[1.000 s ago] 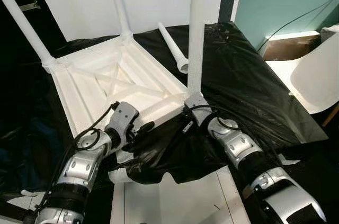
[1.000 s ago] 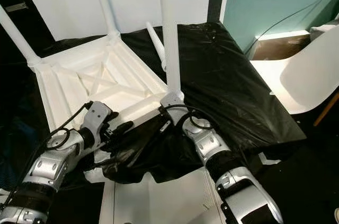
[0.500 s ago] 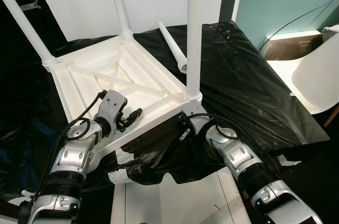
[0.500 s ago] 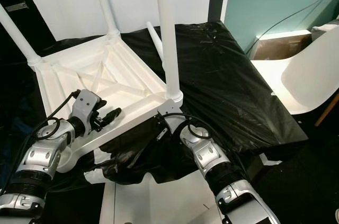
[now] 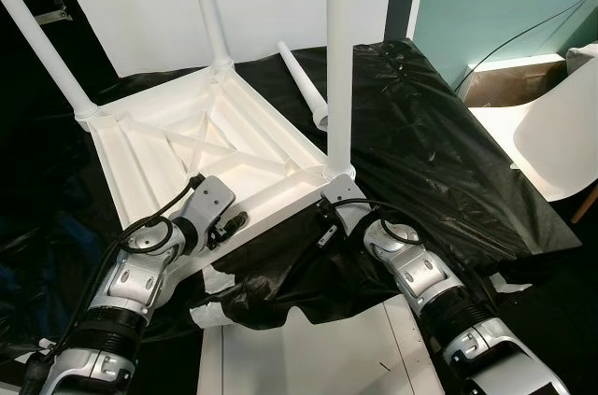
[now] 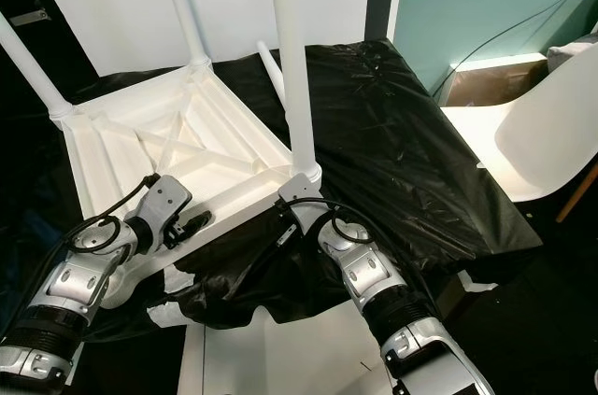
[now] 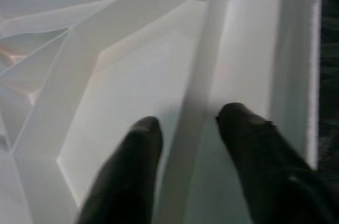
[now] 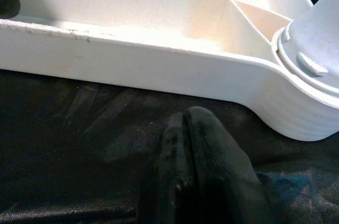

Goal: Building children table

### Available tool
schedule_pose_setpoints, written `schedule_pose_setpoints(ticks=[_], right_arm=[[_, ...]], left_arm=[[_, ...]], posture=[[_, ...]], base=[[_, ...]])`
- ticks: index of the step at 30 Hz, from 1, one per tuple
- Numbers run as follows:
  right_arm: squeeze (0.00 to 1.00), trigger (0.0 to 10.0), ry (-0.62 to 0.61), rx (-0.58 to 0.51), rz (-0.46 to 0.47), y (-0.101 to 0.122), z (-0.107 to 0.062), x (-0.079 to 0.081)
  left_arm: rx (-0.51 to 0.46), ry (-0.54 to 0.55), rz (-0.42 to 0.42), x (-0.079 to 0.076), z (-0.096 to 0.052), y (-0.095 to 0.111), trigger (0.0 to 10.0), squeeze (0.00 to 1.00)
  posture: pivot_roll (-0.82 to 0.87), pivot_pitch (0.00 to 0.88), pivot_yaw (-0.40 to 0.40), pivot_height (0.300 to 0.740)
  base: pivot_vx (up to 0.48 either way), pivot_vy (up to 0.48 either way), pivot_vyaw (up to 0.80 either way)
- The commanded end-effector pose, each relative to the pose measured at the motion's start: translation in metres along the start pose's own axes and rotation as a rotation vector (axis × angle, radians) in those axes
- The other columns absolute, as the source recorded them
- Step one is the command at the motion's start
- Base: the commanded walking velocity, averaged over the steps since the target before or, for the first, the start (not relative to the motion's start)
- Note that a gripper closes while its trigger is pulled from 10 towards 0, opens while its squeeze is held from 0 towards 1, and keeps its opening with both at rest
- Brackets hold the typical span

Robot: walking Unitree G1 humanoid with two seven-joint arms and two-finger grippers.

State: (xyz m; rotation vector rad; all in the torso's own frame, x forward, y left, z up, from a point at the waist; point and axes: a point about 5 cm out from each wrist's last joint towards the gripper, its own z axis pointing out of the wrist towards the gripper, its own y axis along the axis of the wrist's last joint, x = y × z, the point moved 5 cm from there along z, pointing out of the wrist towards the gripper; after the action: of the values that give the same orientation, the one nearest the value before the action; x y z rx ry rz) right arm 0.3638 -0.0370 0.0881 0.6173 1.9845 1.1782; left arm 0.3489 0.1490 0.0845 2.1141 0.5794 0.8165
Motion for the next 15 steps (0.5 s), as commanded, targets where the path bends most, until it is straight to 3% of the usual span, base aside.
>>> schedule_pose_setpoints(ticks=[1, 4, 7, 15], right_arm=[[0.00, 10.0, 0.001, 0.005, -0.004, 0.000, 0.000, -0.001], [0.00, 10.0, -0.003, 0.010, -0.009, -0.001, 0.001, -0.003], [0.00, 10.0, -0.031, 0.034, -0.038, -0.007, 0.002, -0.020], [0.00, 10.0, -0.068, 0.057, -0.058, -0.009, 0.005, -0.043]], left_arm=[[0.140, -0.197, -0.027, -0.038, 0.002, -0.037, 0.0, 0.00], [0.138, -0.222, -0.022, -0.042, 0.002, -0.036, 0.0, 0.00], [0.114, -0.331, 0.003, -0.063, -0.001, -0.031, 0.0, 0.00], [0.031, -0.411, -0.032, -0.082, -0.004, -0.012, 0.0, 0.00]], posture=[[-0.07, 0.000, 0.075, 0.740], [-0.07, 0.000, 0.075, 0.740], [-0.08, 0.000, 0.081, 0.740], [-0.06, 0.000, 0.083, 0.740]], base=[[0.000, 0.000, 0.00], [0.000, 0.000, 0.00], [0.000, 0.000, 0.00], [0.000, 0.000, 0.00]])
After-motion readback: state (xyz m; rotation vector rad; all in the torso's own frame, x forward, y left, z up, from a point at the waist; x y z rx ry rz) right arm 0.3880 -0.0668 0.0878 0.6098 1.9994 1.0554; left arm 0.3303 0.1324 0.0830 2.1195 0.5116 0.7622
